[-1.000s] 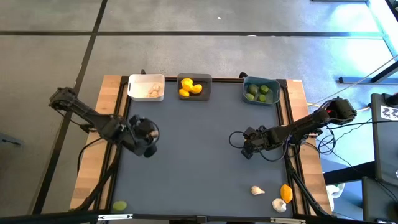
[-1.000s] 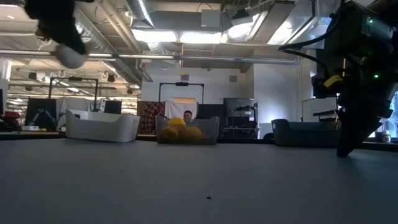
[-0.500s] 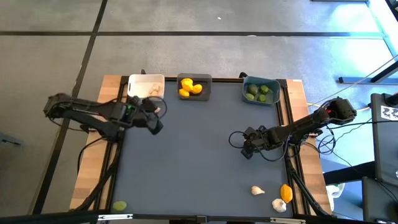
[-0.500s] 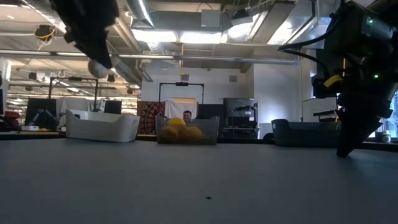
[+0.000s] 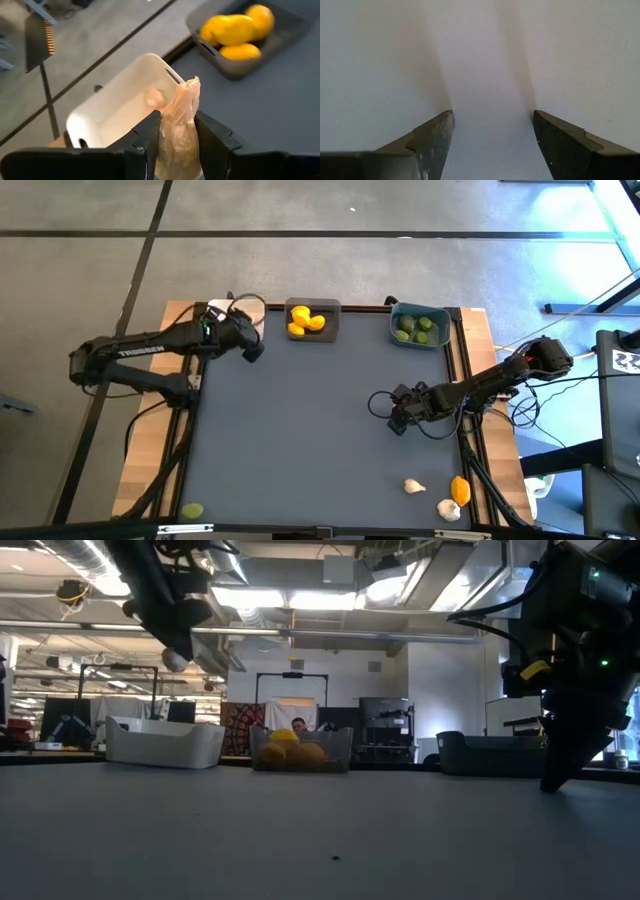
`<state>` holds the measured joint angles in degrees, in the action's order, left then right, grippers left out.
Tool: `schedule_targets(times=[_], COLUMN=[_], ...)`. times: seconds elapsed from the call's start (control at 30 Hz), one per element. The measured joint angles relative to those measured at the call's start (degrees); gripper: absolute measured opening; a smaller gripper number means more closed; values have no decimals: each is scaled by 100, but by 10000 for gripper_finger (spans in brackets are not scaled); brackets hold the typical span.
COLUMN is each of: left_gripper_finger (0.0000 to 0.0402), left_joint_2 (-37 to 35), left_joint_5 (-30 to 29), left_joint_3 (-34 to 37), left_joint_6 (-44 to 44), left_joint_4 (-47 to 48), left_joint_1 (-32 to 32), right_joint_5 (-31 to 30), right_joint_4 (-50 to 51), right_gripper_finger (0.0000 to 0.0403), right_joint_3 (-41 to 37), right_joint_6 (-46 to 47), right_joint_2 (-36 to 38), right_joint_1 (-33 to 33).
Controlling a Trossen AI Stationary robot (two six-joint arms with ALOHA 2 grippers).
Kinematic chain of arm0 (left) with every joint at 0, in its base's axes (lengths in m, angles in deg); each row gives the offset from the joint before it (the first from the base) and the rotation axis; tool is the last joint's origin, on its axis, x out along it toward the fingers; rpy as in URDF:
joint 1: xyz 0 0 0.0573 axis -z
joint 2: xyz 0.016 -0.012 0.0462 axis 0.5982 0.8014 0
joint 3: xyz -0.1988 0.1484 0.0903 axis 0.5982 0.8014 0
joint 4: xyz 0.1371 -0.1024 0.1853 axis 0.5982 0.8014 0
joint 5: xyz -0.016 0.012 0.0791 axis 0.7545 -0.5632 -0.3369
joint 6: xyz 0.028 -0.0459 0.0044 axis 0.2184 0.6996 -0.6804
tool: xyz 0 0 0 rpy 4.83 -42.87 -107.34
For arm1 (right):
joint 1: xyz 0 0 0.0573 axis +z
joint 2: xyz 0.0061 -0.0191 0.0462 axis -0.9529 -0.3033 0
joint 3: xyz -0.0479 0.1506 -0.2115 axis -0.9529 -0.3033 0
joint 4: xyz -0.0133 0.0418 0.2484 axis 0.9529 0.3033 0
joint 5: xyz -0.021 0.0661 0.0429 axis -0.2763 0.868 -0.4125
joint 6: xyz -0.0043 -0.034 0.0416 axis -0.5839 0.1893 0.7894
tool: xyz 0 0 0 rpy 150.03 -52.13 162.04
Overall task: Sort produce into baskets
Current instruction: Put the garlic into the white bin
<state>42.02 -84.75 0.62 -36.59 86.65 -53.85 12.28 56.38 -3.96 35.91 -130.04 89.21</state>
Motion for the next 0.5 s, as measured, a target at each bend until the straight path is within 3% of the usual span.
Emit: schedule_targets(times=[0.27, 0.5], left_gripper_finger=[105, 105], left_joint_2=[31, 462], left_joint_5=[2, 8], left_joint_3=[0, 0], left_joint_6=[-725, -944], left_joint_4=[-555, -594], left_joint_1=[-1087, -1810], right_joint_5=[-15, -16], right_joint_4=[-4, -1], right_gripper_finger=[277, 277], right_joint_3=[2, 2], right_joint_6=[-2, -2], right_joint_2=[0, 0], right_joint_1=[0, 0])
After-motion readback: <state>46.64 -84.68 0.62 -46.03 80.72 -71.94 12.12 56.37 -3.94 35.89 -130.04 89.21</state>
